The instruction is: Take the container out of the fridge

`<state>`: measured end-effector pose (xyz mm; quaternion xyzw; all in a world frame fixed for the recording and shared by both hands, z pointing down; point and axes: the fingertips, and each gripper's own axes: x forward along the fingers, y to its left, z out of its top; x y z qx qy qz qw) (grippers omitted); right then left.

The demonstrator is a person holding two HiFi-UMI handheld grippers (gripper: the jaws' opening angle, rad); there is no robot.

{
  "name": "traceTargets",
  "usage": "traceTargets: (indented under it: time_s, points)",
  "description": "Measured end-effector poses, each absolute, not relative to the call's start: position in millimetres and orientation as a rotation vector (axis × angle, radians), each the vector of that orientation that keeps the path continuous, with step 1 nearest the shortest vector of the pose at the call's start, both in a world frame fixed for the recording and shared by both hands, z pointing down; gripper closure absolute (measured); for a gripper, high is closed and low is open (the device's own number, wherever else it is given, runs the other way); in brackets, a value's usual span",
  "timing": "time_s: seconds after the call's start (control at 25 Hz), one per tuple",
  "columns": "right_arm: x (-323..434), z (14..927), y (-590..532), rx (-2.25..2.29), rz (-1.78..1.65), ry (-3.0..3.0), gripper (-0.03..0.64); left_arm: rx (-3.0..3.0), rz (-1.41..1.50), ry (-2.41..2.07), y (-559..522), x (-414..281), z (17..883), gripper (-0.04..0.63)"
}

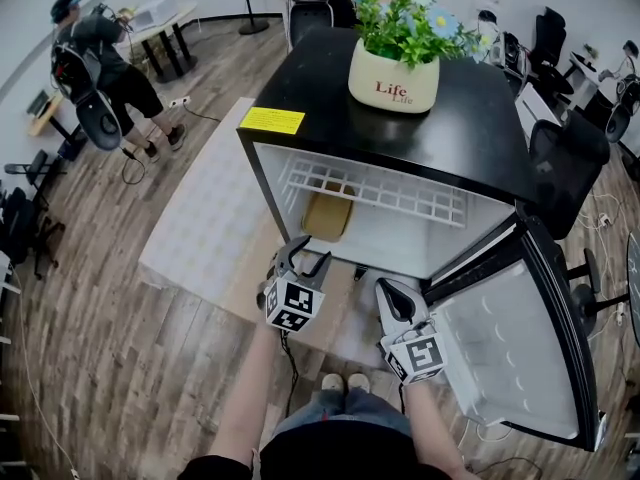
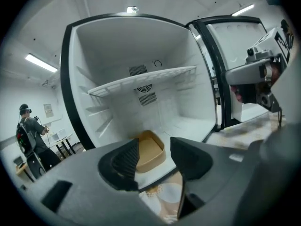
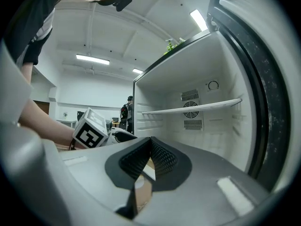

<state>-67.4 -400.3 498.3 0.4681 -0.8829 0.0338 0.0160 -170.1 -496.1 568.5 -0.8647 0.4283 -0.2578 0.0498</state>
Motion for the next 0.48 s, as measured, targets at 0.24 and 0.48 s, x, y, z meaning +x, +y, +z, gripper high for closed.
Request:
traceTargets:
  time_s: [0.24,0.48]
  points:
    - [-74.6,499.6,-403.4,1.387,0.113,-2.771,0.617,-2.445,-1.153,1.061,-510.8,-161.8,598.6,0.391]
    - [-78.1,503.3,-401.0,1.329,0.131,-2.790,0.617,-2.228,-1.401,0.888,-522.1,-156.7,625.9,0.423]
